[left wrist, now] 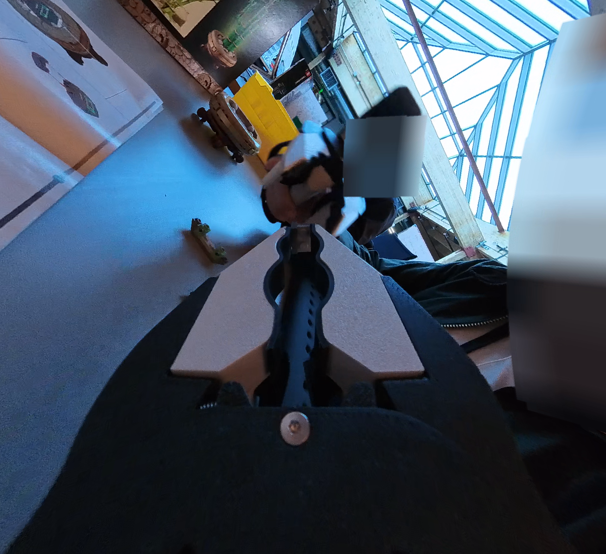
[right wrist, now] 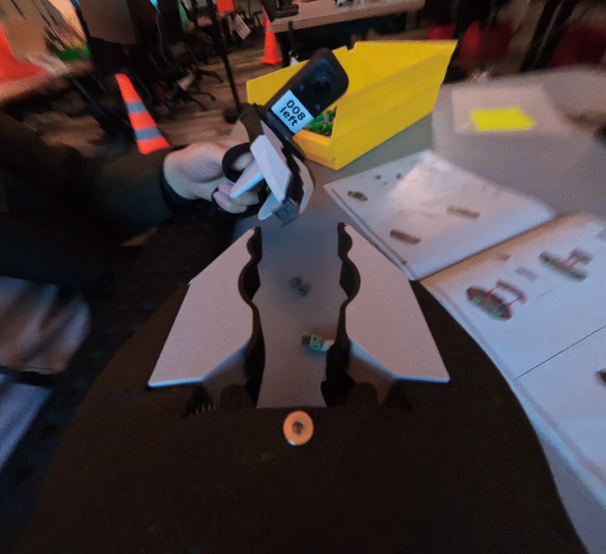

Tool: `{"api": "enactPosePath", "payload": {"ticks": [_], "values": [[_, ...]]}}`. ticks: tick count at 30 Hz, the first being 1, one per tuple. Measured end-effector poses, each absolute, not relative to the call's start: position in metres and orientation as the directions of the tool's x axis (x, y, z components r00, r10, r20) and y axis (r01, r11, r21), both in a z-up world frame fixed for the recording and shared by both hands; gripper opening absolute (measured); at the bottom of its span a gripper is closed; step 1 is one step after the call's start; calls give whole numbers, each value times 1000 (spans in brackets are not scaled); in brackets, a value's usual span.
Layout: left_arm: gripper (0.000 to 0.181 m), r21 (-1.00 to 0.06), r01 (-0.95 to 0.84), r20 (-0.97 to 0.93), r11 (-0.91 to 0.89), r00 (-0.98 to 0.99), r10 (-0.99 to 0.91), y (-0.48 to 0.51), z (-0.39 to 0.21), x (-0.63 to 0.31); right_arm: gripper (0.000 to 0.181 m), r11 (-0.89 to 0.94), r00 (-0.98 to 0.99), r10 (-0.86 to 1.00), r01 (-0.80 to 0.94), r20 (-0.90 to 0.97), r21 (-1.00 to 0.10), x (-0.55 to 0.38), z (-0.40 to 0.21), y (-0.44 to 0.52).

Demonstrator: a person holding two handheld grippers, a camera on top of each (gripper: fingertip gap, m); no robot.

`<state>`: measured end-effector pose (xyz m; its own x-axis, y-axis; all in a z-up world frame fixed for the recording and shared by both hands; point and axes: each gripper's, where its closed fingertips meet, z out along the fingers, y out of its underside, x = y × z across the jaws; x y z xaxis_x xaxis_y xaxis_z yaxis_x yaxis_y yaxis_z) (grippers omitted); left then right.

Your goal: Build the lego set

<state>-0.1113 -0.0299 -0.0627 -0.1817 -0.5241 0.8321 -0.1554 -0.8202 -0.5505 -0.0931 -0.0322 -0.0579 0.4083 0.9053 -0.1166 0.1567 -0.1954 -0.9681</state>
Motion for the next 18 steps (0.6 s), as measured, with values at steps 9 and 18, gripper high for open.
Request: {"api": "enactPosePath", "payload": {"ticks": [9, 18], "values": [[10, -525, -186, 848, -831, -199, -492, -37, -63, -105, 32, 125, 442, 814, 502, 378, -856, -115, -74, -34], [26, -621, -140, 779, -771, -215, -589, -31, -51, -111, 14, 23, 445, 871, 387, 208, -922, -114, -68, -39]]}}
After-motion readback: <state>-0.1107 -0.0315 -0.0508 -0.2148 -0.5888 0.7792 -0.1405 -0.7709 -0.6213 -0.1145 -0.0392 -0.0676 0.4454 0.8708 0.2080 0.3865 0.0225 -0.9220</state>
